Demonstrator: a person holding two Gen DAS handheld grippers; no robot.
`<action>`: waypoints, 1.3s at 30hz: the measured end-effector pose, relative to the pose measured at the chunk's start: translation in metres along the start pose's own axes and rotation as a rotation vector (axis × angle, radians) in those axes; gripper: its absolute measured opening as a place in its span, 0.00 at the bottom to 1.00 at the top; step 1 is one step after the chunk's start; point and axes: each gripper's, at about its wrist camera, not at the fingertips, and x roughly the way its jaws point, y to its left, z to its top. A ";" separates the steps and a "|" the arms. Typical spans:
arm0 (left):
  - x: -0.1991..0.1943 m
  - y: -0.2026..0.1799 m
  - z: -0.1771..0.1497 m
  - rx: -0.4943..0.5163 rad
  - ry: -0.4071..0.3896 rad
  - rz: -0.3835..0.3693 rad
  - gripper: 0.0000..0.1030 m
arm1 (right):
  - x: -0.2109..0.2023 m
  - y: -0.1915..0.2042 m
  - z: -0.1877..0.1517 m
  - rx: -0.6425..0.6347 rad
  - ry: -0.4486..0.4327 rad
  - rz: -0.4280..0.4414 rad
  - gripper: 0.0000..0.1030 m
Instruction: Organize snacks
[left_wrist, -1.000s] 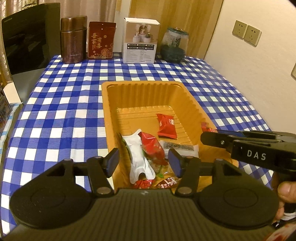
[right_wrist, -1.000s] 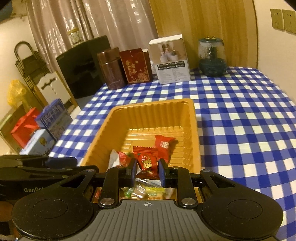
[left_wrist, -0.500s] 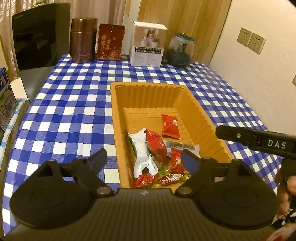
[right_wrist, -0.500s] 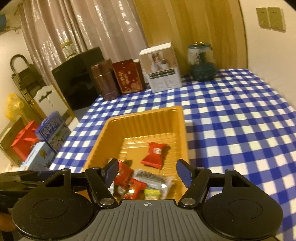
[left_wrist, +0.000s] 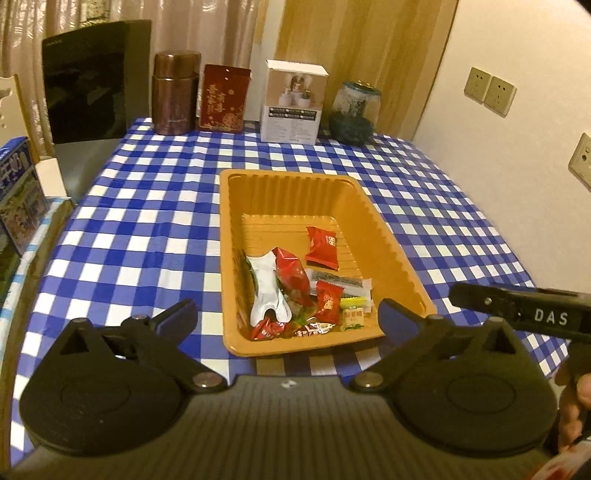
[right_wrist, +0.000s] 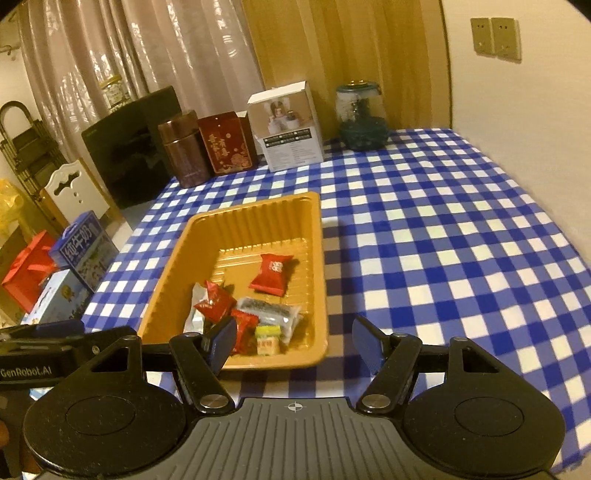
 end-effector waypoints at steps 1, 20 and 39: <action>-0.004 -0.001 -0.001 -0.002 -0.004 0.001 1.00 | -0.004 0.000 -0.001 -0.003 -0.002 -0.004 0.67; -0.059 -0.022 -0.030 -0.017 -0.009 0.025 1.00 | -0.064 0.011 -0.034 -0.070 0.021 -0.073 0.69; -0.072 -0.037 -0.047 0.021 -0.007 0.060 1.00 | -0.086 0.011 -0.058 -0.058 0.017 -0.080 0.69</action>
